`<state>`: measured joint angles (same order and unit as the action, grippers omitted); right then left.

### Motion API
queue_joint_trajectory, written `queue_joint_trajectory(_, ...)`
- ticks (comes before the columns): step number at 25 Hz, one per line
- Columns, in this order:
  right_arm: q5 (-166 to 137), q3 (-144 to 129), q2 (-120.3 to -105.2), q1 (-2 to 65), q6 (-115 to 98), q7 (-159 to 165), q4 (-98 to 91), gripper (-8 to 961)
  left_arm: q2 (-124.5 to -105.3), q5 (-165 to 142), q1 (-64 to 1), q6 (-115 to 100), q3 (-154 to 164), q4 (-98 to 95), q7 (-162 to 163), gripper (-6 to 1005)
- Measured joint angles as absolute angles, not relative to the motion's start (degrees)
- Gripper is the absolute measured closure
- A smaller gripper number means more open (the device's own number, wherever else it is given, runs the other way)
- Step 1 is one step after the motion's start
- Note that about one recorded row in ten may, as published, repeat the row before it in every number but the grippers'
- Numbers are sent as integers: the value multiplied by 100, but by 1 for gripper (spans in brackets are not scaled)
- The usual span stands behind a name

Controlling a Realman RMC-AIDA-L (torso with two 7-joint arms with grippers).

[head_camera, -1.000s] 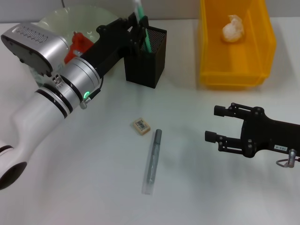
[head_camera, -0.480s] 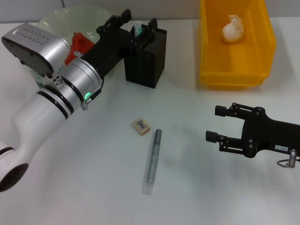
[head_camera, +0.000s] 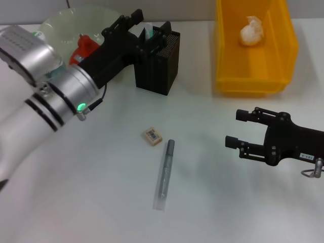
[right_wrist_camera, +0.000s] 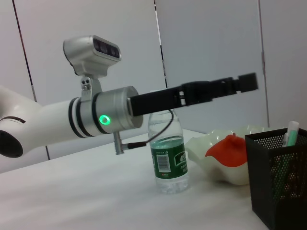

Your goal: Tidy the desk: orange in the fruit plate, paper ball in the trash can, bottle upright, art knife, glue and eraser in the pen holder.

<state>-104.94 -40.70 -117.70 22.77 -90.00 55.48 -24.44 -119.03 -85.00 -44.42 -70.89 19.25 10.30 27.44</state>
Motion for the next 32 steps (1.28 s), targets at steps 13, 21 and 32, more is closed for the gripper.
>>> queue_joint_trajectory(13,-10494,-3892,-11795,2320,-9000,5746,-2434,211,-11844,-11116,-3708,-9076,2202,-1112,4890,209)
queue_joint_trajectory(21,-10510,-3912,-11765,2509,-9020,6106,-2479,211,-11795,-11248,-3153,-9693,3214,-2152,5446,211)
queue_joint_trajectory(32,-10605,-3968,-11725,2848,-9000,6470,-2487,210,-11557,-11275,-2868,-9958,3879,-2232,5446,211)
